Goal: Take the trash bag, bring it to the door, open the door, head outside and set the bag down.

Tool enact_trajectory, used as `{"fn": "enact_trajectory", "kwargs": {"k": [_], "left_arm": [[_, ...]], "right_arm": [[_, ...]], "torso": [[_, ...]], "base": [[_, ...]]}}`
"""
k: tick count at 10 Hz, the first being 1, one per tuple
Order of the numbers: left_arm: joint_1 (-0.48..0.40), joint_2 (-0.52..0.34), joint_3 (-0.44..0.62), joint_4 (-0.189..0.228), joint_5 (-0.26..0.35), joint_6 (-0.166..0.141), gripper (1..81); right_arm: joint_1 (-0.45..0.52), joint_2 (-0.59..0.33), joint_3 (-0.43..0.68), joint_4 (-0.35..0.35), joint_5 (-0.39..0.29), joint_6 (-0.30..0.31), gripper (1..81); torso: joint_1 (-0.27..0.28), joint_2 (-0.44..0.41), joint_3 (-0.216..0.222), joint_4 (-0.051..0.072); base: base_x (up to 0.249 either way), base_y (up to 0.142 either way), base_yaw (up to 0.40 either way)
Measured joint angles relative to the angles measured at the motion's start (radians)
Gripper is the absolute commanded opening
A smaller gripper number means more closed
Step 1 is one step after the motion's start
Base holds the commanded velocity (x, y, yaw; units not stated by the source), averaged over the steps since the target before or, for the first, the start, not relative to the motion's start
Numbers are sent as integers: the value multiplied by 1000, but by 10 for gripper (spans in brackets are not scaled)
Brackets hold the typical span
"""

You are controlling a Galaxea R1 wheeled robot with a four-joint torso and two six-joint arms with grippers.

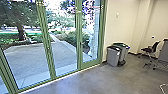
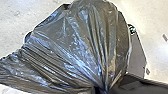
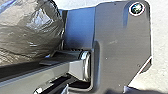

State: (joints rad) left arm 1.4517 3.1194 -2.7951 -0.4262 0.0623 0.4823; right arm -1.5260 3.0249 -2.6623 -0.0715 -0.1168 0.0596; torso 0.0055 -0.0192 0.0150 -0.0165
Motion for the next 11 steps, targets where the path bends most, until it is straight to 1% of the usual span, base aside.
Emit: {"fn": "enact_trajectory", "kwargs": {"k": [11], "left_arm": [[0, 0, 0, 0, -3, 3, 10]], "right_arm": [[0, 3, 0, 0, 0, 0, 811]], "torso": [[0, 0, 0, 0]], "base": [[155, 0, 0]]}}
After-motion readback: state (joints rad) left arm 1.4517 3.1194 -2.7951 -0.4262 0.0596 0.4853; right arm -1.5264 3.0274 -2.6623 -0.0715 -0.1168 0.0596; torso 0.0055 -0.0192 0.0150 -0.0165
